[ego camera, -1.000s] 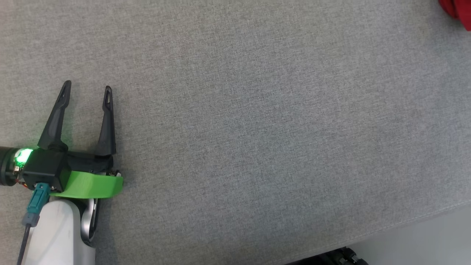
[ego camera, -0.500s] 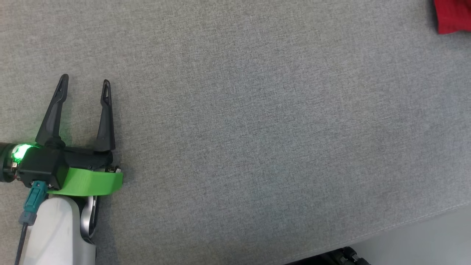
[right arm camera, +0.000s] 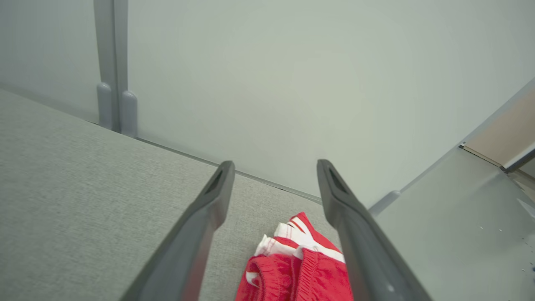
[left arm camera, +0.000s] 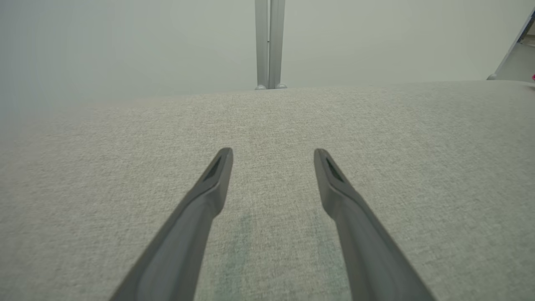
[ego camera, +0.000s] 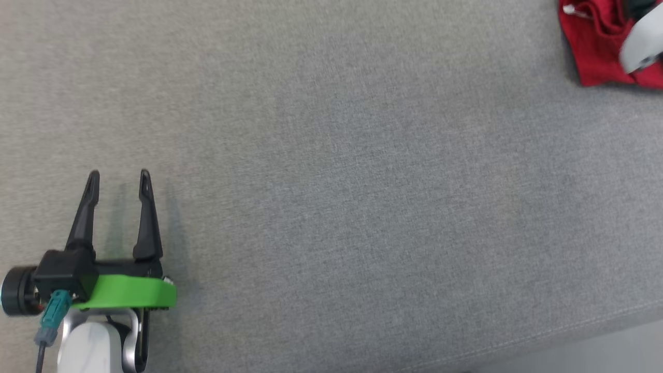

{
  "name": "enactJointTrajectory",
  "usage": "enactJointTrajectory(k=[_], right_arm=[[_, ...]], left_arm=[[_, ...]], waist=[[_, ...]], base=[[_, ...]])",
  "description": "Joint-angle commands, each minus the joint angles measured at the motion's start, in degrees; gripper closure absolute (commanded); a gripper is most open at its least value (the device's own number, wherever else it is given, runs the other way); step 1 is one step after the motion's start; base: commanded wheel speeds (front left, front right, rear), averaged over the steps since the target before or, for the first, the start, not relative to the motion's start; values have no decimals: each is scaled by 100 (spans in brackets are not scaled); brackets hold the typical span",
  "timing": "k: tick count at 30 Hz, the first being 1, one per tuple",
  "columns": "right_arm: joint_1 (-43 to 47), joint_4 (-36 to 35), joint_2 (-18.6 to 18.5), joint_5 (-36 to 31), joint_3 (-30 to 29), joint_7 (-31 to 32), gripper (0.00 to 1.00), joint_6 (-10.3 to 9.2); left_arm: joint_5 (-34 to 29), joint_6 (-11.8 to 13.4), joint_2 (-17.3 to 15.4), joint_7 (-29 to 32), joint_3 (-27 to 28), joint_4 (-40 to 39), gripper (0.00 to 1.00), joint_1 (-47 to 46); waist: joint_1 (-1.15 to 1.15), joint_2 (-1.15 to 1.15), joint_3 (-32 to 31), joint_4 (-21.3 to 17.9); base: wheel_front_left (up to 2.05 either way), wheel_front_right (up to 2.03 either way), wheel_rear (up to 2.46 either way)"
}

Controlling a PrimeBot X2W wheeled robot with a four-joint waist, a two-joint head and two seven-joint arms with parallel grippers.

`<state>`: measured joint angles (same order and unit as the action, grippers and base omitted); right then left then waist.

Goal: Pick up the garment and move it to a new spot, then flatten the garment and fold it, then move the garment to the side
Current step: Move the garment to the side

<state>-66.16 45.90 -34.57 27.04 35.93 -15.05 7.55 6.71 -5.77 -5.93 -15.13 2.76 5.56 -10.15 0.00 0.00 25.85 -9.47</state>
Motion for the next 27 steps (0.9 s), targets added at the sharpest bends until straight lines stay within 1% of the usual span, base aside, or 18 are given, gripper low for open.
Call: enactJointTrajectory(k=[1,5,10,12,17,20,27], right_arm=[[306,-225,116,-102,-130,-13,0,-13],[1228,-869,468,-299,-629,-14,0,-14],[2477,-1638,952,-476,-1469,-13,0,-13],[2974,-1906,1141,-570,-1680,-13,0,-13],[3998,-2450,1600,-782,-2047,-14,0,-13],[4605,-2781,1879,-915,-2361,-14,0,-13],[5730,-3405,2294,-1259,-2767,-14,0,-12]], left_arm=[[36,27,34,2,69,12,0,149],[87,-3,92,2,146,110,0,365],[110,-28,165,2,189,222,0,555],[113,-47,189,2,184,277,0,615],[105,-68,226,2,174,381,0,779],[116,-81,240,2,180,445,0,852],[89,-108,258,2,170,494,0,989]], waist=[[0,0,-605,330],[0,0,-969,558],[0,0,-1363,860],[0,0,-1496,936],[0,0,-1800,1036],[0,0,-1960,1072],[0,0,-2184,1024]], base=[[0,0,0],[0,0,0],[0,0,0],[0,0,0],[0,0,0],[0,0,0],[0,0,0]])
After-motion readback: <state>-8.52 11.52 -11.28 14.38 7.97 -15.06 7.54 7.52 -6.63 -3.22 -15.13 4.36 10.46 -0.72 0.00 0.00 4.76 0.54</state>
